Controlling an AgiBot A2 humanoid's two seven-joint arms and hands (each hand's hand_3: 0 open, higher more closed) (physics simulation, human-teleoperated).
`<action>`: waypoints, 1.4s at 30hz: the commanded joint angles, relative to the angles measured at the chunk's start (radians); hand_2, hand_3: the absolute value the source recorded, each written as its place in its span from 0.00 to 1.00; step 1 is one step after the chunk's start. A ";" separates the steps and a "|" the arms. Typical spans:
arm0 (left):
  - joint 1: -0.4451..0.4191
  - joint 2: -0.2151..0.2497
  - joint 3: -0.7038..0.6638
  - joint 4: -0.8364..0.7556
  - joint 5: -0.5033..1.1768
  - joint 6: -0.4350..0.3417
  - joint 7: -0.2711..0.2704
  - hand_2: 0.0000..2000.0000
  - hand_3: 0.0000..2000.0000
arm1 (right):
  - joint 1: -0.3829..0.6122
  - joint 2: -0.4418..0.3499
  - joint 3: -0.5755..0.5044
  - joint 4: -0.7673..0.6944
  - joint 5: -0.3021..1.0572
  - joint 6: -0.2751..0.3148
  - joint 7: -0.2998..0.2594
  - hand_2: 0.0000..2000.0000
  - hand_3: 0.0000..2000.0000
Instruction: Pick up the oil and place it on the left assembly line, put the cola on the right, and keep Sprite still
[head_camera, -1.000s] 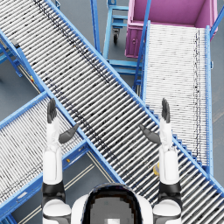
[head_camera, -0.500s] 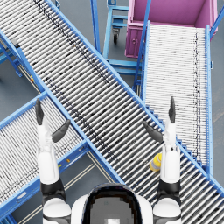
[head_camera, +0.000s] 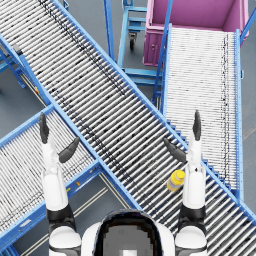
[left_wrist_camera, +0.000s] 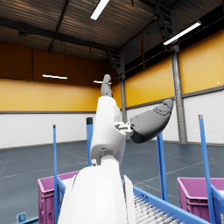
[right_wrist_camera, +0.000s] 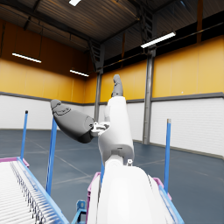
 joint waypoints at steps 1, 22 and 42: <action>0.001 0.000 0.000 0.000 0.000 0.000 0.000 0.00 0.00 | 0.013 -0.001 -0.004 0.000 0.000 0.000 0.000 0.00 0.00; 0.016 0.007 0.004 -0.016 0.000 0.000 0.000 0.00 0.00 | -0.013 -0.022 -0.001 0.025 0.000 0.000 0.000 0.00 0.00; -0.002 0.020 0.029 -0.055 0.000 0.000 0.000 0.00 0.00 | -0.170 -0.042 -0.002 0.138 0.000 0.000 0.000 0.00 0.00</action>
